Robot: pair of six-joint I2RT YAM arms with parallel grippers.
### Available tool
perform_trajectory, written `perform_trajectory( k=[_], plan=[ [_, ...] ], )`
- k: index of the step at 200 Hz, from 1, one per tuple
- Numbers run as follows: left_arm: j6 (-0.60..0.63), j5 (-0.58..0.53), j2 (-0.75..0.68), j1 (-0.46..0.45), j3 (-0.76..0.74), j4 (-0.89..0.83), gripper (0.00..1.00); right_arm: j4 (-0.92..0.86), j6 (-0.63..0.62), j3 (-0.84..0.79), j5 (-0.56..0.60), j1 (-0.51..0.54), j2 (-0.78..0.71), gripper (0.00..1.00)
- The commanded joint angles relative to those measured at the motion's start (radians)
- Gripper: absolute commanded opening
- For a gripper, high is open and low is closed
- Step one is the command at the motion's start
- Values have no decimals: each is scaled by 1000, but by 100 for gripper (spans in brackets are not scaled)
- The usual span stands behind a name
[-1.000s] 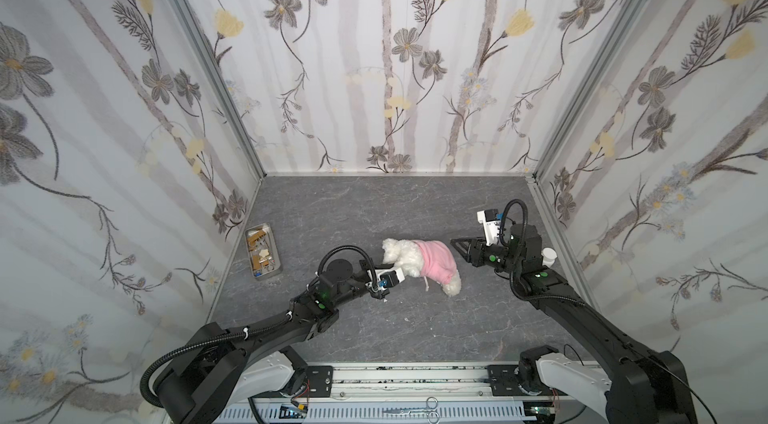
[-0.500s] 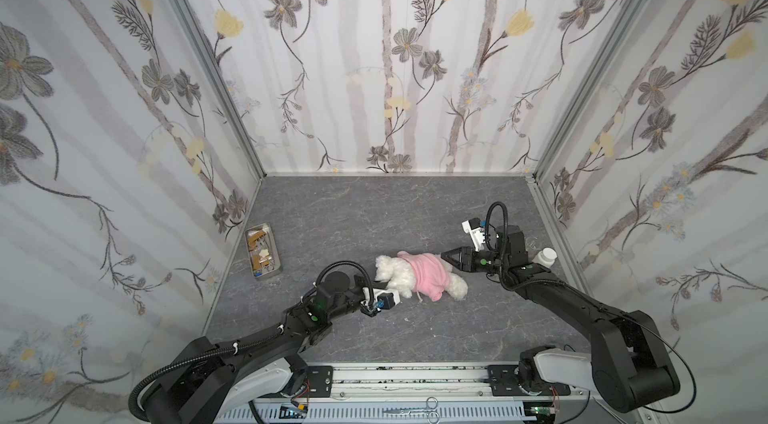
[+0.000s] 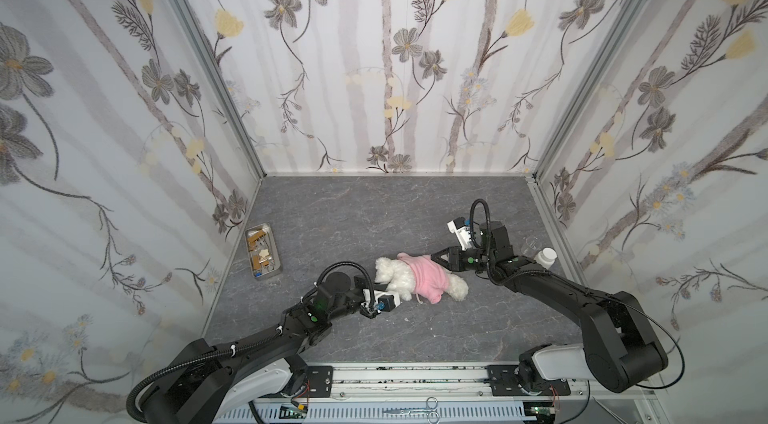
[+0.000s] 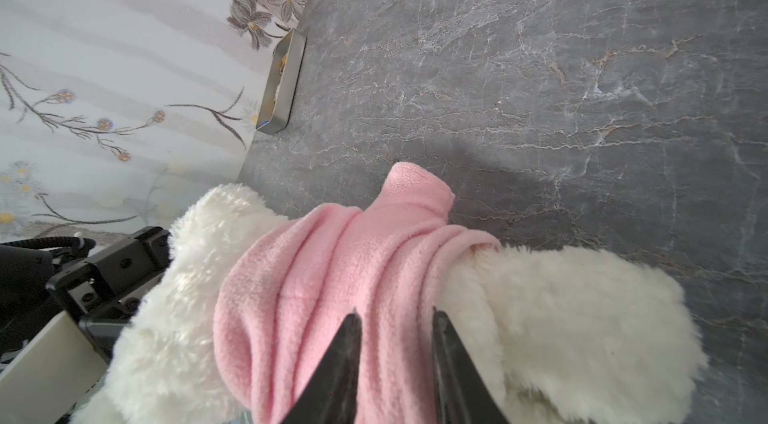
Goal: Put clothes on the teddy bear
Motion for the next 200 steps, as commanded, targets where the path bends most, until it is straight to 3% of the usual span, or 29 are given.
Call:
perform_trajectory(
  k=[1, 29, 76, 141, 200],
  plan=[
    [18, 3, -4, 0, 10, -8, 0, -33, -46, 12, 43, 9, 4, 31],
    [17, 2, -7, -2, 13, -12, 0, -32, -43, 5, 41, 27, 17, 25],
    [16, -7, -12, -2, 16, -19, 0, -23, -28, -9, 93, 25, -12, 0],
    [1, -22, -51, -1, 11, -42, 0, 28, 60, -124, 221, -54, -60, 0],
    [-10, -48, -78, -2, 9, -52, 0, 58, 73, -174, 253, -94, -43, 0]
  ],
)
